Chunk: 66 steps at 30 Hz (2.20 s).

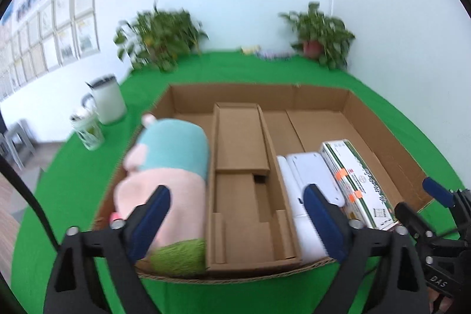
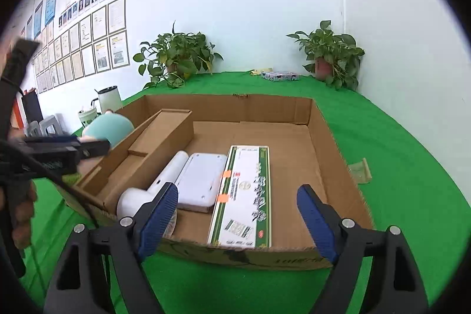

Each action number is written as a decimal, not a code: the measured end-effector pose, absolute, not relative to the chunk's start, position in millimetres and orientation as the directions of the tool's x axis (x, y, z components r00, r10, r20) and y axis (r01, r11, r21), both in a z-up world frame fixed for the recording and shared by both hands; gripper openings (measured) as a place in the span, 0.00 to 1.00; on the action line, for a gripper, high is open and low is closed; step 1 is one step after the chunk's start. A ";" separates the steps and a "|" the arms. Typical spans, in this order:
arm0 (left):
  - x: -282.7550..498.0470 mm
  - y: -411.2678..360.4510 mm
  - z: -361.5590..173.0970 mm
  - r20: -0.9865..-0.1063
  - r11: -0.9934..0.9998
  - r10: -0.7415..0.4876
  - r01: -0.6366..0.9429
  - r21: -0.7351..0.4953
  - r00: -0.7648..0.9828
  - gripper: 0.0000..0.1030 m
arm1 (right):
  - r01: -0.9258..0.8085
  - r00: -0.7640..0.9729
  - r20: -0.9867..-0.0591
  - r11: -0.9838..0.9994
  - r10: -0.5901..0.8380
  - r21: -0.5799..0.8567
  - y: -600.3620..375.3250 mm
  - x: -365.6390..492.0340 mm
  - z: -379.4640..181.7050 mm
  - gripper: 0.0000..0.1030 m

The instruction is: Organize objects

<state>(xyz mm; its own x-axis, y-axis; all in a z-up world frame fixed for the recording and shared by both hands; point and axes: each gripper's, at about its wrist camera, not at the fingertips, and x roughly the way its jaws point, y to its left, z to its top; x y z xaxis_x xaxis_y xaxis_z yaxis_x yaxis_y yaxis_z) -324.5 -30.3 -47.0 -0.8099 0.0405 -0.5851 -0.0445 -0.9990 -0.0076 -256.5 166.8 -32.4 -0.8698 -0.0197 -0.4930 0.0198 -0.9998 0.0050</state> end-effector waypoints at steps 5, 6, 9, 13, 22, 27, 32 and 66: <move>-299.9 -38.5 -61.5 -0.509 -0.997 -0.042 0.000 0.082 -0.860 0.99 | -0.024 -0.853 -0.522 -1.000 0.021 -0.001 162.1 -262.5 -52.9 0.81; -298.5 -39.9 -66.2 -0.505 -0.996 -0.045 0.003 0.084 -0.862 0.99 | -0.037 -0.858 -0.512 -0.999 0.042 -0.020 160.9 -262.7 -54.1 0.81; -299.2 -42.4 -81.7 -0.498 -0.997 -0.040 0.005 0.071 -0.866 0.99 | -0.063 -0.863 -0.498 -0.996 0.087 -0.064 158.6 -265.0 -56.6 0.81; -307.8 -36.9 -97.1 -0.512 -0.995 -0.073 0.031 0.091 -0.856 0.99 | -0.068 -0.861 -0.500 -0.996 0.088 -0.058 161.8 -263.5 -56.3 0.82; -315.9 -37.3 -104.8 -0.528 -0.994 -0.080 0.031 0.101 -0.845 1.00 | -0.067 -0.860 -0.502 -0.996 0.090 -0.062 160.3 -263.9 -57.3 0.84; -317.6 -37.1 -106.2 -0.532 -0.995 -0.076 0.029 0.096 -0.843 1.00 | -0.065 -0.860 -0.502 -0.996 0.087 -0.060 160.0 -263.8 -57.6 0.84; -320.4 -38.2 -107.7 -0.536 -0.996 -0.066 0.025 0.084 -0.842 1.00 | -0.064 -0.860 -0.503 -0.996 0.086 -0.059 159.4 -263.5 -57.9 0.85; -323.5 -37.7 -110.0 -0.535 -0.995 -0.076 0.030 0.094 -0.841 1.00 | -0.049 -0.861 -0.504 -0.998 0.067 -0.049 159.0 -263.7 -59.5 0.88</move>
